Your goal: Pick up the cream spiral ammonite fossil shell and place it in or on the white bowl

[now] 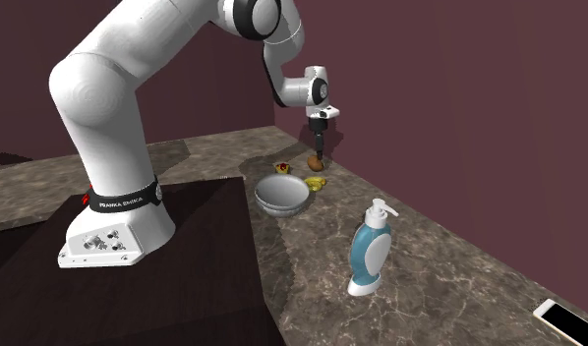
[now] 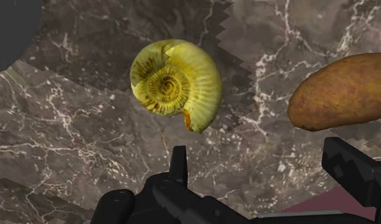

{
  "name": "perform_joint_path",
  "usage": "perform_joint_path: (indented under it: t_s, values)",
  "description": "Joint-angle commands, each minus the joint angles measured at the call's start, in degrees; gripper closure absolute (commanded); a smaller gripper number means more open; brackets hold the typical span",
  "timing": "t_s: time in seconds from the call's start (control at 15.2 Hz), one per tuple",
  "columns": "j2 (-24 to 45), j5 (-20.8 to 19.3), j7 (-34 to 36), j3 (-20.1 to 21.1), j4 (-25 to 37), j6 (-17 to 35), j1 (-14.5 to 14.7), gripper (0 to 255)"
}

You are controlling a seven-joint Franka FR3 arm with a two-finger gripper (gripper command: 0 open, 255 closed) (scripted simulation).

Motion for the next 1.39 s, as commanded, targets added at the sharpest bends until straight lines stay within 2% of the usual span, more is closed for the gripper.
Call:
perform_joint_path:
  t_s: [0.0, 0.46, 0.92, 0.99, 1.32]
  values:
    - [2.34, -0.20, 0.19, -0.47, 2.61, -0.35, 0.83, 0]
    - [6.48, -1.11, 0.49, -1.64, 4.73, 1.81, 1.45, 0]
    - [6.49, -1.10, 0.49, -1.64, 4.74, 1.80, 1.45, 0]
    - [6.49, -1.10, 0.49, -1.64, 4.74, 1.80, 1.45, 255]
    - [6.49, -1.10, 0.49, -1.64, 4.74, 1.80, 1.45, 255]
